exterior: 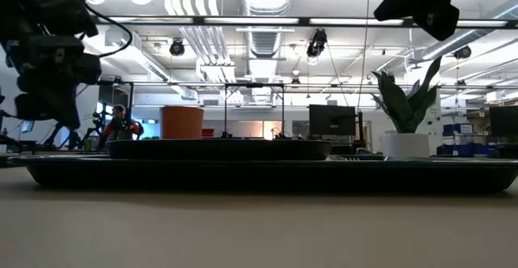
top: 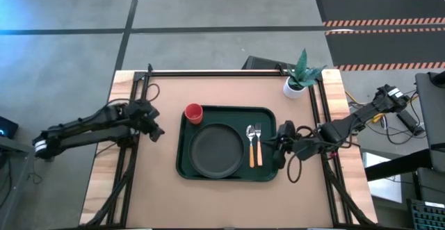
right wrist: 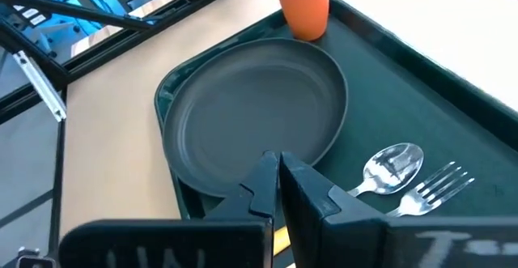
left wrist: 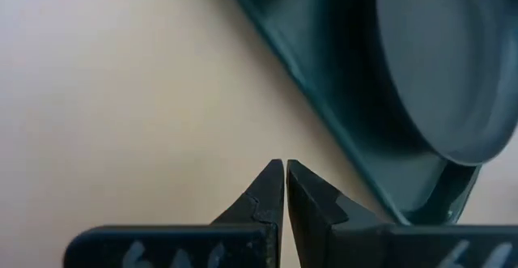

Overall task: Pick and place plate/cup/fork/spoon on tray
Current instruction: Adjust the black serving tray

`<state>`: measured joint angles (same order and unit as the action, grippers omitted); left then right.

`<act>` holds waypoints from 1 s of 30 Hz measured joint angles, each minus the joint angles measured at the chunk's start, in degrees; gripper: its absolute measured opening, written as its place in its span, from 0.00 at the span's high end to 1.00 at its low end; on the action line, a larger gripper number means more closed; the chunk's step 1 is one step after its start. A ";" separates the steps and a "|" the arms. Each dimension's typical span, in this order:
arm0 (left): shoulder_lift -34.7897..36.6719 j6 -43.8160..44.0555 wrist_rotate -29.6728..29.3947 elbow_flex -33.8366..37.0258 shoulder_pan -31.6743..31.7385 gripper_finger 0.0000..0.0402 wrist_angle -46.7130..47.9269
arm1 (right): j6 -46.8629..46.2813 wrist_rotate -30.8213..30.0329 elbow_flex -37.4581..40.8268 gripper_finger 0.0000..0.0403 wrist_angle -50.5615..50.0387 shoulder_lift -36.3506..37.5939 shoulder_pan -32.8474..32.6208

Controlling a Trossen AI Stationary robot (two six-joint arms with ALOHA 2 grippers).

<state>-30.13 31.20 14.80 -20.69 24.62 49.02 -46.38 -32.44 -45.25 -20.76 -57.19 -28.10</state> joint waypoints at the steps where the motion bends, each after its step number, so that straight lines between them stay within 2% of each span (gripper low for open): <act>1: 0.06 0.00 0.22 0.56 -0.02 1.00 -1.60 | 0.08 -0.53 0.00 0.98 -0.02 0.02 0.00; 6: -0.77 0.48 3.22 1.49 -0.09 1.00 -7.18 | 0.47 -1.37 0.00 0.98 0.00 0.11 0.00; 11: -2.42 -0.02 2.98 1.76 -0.40 1.00 -11.57 | 0.83 -2.25 0.00 0.98 0.00 0.11 0.00; 17: -6.58 0.86 2.59 4.89 -1.84 1.00 -22.42 | 1.30 -2.26 0.00 0.98 0.00 0.11 0.00; 24: -11.67 1.51 2.31 7.55 -2.14 1.00 -23.82 | 1.43 -2.25 -0.02 0.98 0.03 0.13 0.00; 30: -15.08 2.53 2.31 9.68 -2.36 1.00 -32.81 | 1.70 -2.21 -0.07 0.98 0.03 0.13 0.00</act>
<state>-45.21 33.73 17.10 -11.01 22.26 16.21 -44.69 -34.65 -45.33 -20.73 -57.06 -28.10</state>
